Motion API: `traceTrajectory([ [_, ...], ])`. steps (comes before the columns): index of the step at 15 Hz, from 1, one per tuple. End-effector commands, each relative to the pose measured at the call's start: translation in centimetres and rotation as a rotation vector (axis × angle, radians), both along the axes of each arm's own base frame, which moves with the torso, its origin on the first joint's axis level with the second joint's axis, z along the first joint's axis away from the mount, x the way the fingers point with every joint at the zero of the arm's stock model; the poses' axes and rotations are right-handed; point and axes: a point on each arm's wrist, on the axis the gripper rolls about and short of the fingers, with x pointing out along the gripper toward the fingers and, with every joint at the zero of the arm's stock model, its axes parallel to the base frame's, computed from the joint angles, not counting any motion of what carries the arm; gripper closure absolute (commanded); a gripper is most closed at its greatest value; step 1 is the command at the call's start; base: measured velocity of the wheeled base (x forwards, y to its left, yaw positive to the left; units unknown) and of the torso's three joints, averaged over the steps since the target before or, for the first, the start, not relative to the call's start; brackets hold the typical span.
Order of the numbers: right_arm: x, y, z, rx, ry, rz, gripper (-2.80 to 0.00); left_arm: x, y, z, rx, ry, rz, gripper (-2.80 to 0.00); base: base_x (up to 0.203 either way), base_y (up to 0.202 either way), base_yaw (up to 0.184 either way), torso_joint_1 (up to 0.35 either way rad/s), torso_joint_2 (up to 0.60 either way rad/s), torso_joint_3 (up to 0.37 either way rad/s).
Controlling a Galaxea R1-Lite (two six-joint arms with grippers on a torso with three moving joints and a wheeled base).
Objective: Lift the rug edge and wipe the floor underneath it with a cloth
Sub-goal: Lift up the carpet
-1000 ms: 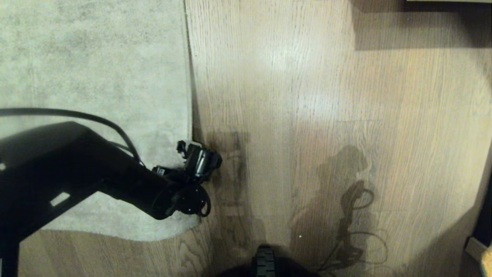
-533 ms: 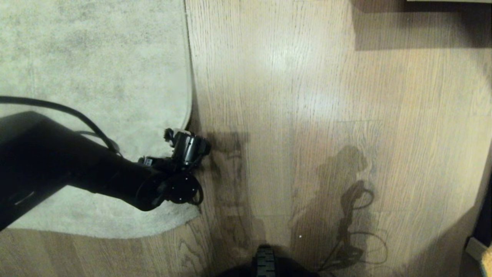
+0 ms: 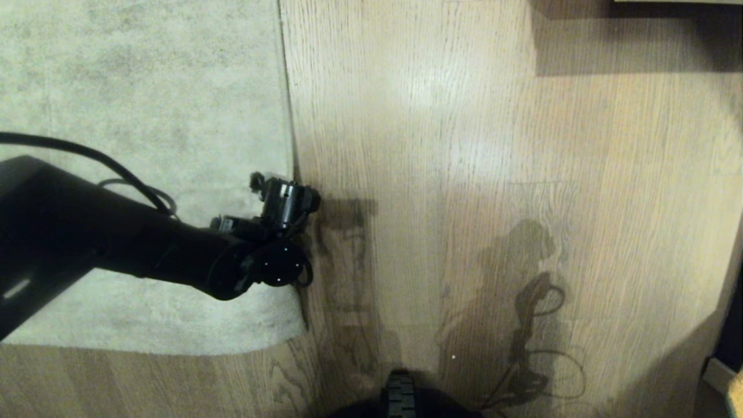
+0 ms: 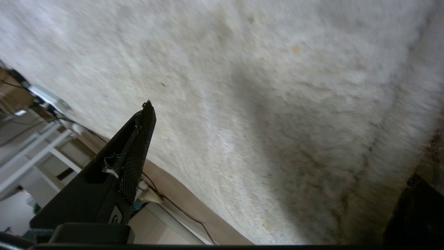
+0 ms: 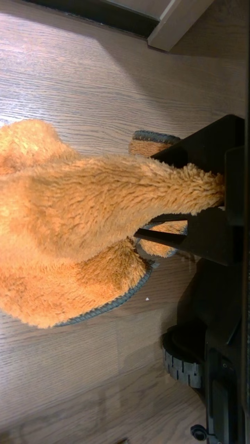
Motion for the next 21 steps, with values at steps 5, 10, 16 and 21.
traceTrajectory([
  [5,0.0,0.0,0.0,0.001,0.0,0.001,0.0,-1.7,-0.4,-2.1,0.061,0.071,-0.01,-2.8,0.0,0.0,0.0,0.0,0.0,0.0],
  [10,0.0,0.0,0.0,0.0,0.0,0.0,0.0,-2.8,-0.6,-6.3,0.113,0.138,-0.017,-2.8,0.0,0.0,0.0,0.0,0.0,0.0],
  [16,0.0,0.0,0.0,0.0,0.0,-0.001,0.0,-4.4,-0.6,-9.5,0.153,0.19,-0.037,-2.8,0.0,0.0,0.0,0.0,0.0,0.0],
  [21,0.0,0.0,0.0,0.001,0.0,0.0,0.0,-5.7,-0.3,-11.4,0.152,0.183,-0.051,-2.8,0.0,0.0,0.0,0.0,0.0,0.0],
])
